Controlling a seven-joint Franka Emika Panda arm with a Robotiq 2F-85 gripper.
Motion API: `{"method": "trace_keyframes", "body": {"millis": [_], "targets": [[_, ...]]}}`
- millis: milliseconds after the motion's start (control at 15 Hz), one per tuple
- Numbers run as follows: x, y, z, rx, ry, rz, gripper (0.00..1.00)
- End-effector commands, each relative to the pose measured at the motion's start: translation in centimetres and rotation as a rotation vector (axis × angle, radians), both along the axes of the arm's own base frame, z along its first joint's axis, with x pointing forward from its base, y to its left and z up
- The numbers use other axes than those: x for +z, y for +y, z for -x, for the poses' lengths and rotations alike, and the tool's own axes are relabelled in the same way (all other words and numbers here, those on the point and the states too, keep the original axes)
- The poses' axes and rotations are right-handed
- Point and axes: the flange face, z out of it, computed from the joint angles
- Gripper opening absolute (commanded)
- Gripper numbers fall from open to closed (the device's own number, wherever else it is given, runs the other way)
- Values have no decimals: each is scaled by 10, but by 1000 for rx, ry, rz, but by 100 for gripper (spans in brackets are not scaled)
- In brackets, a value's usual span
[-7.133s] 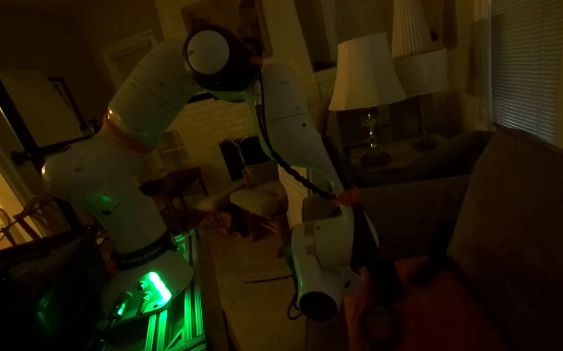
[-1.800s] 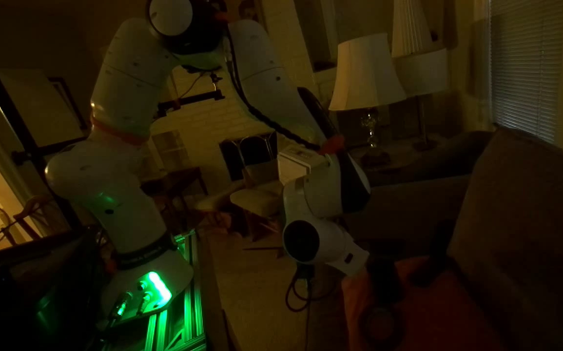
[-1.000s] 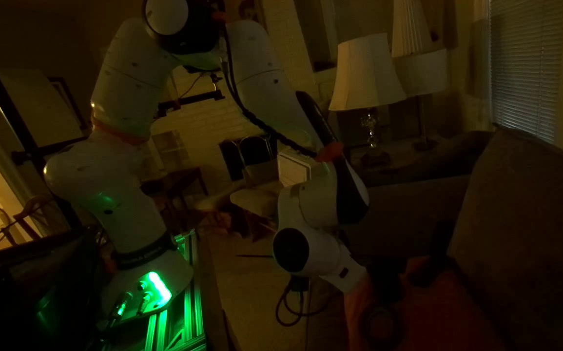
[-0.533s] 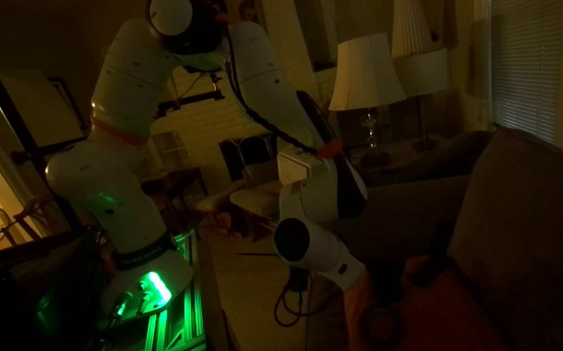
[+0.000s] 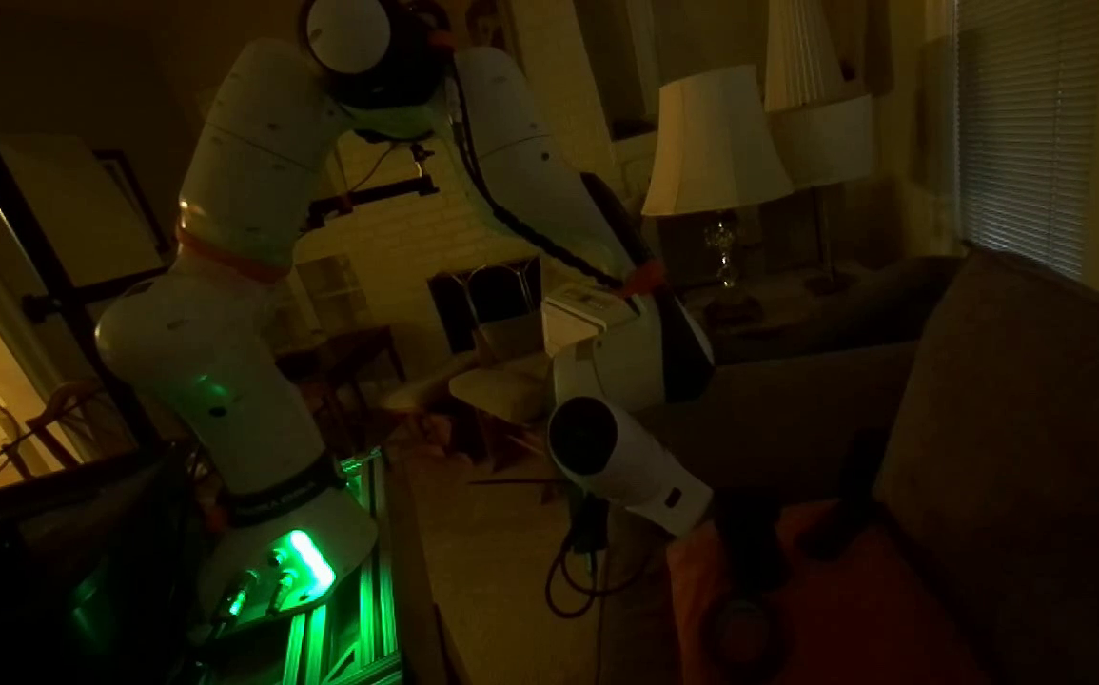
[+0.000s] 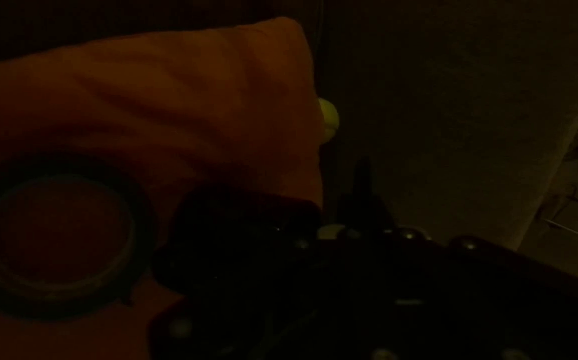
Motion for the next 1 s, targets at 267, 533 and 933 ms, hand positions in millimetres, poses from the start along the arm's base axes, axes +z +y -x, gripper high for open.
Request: {"method": "trace_keyframes", "body": {"millis": [267, 533, 933], "targets": [[8, 8, -12, 11, 14, 89, 1], [9, 11, -14, 19, 33, 127, 1], [8, 22, -15, 39, 59, 173, 1]]}}
